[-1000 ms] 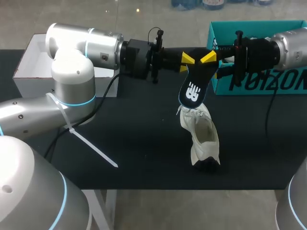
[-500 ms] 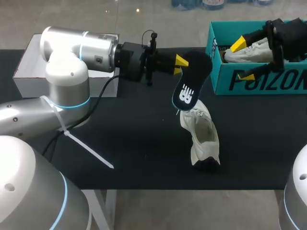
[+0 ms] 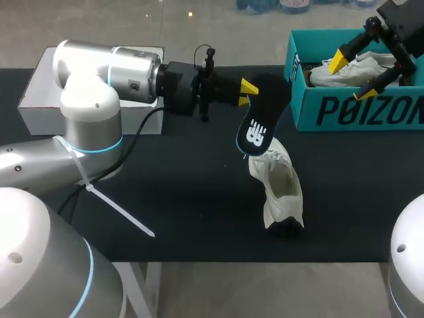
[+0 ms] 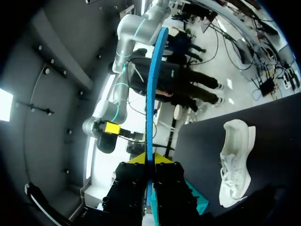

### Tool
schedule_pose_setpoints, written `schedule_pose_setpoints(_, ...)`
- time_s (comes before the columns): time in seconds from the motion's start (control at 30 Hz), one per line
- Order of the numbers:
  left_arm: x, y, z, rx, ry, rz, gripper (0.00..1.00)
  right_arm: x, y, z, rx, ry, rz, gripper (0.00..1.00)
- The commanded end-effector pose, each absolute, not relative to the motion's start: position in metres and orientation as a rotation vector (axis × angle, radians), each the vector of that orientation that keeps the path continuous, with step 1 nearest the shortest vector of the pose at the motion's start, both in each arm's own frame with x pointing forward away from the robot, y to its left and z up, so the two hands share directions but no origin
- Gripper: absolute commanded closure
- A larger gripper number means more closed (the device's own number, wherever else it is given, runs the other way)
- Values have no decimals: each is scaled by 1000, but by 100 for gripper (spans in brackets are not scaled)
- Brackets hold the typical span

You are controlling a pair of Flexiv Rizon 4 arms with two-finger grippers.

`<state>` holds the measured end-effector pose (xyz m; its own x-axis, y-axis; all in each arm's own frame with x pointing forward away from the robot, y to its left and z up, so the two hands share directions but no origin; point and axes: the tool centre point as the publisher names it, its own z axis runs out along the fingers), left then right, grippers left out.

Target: Take the shoe out of the shoebox, open the shoe tongue, remove and reinsert the insole, then place the shoe into the shoebox

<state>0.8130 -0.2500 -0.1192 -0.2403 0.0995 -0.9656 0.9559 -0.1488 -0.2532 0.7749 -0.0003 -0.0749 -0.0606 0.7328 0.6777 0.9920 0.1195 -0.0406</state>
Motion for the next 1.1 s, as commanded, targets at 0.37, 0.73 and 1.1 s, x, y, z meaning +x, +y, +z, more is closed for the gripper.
schedule_pose_setpoints(0.37, 811, -249, -122, 1252, 1388, -1489, 100, 715, -45, -100, -1848, -2128, -702, 0)
schedule_pose_setpoints(0.73, 810, -246, -125, 1237, 1403, -1494, 100, 699, -67, -103, -1770, -2253, -859, 0)
schedule_pose_setpoints(1.1, 810, -245, -127, 1232, 1412, -1494, 100, 702, -73, -89, -1770, -2309, -916, 0)
